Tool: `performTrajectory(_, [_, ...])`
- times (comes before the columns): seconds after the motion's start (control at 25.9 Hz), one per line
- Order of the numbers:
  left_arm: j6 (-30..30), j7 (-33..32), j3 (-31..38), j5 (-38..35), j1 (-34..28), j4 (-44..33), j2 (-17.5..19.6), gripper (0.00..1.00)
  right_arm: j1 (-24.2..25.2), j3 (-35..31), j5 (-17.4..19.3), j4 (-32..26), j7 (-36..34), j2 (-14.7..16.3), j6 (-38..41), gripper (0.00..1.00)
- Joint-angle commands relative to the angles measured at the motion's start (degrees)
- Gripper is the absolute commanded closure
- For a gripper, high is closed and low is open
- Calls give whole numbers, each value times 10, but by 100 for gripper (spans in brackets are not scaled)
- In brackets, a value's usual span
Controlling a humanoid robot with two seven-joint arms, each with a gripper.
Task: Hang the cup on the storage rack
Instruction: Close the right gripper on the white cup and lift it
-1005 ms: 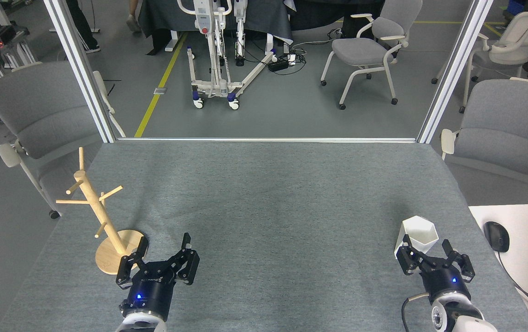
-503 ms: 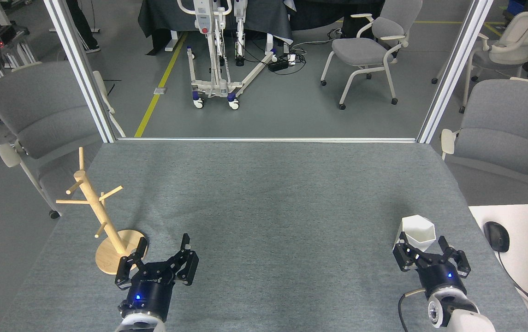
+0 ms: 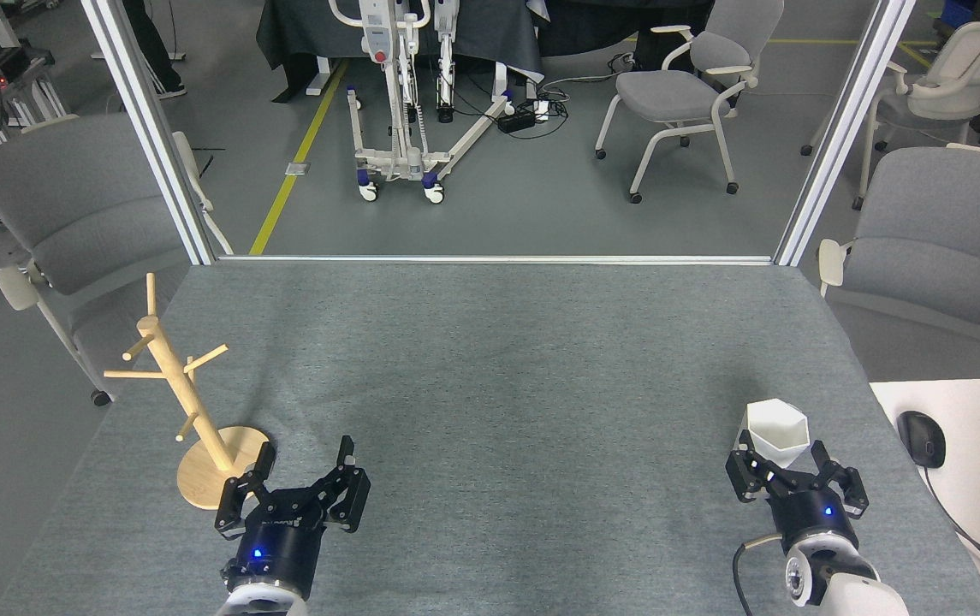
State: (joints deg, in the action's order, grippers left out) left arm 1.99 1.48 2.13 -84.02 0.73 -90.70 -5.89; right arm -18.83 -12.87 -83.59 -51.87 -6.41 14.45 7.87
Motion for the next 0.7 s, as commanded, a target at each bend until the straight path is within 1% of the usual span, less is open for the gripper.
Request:
performTrajectory(0.0, [0, 0, 0, 0, 1, 0, 0, 0, 0, 0, 1, 3, 5, -3, -14, 1])
performTrajectory(0.19, [2, 1, 0, 0, 1, 0, 1, 0, -10, -1, 1, 22, 5, -6, -18, 1])
performTrajectory(0.35, [7, 1, 1, 0, 1, 0, 4, 0, -13, 1, 0, 26, 5, -7, -20, 1])
performTrajectory(0.58, [8, 3, 1, 0, 2, 5, 6, 0, -13, 3, 1, 26, 5, -26, -20, 1])
performTrajectory(0.66, [8, 4, 1, 0, 2, 8, 7, 0, -14, 2, 2, 26, 5, -27, -20, 1])
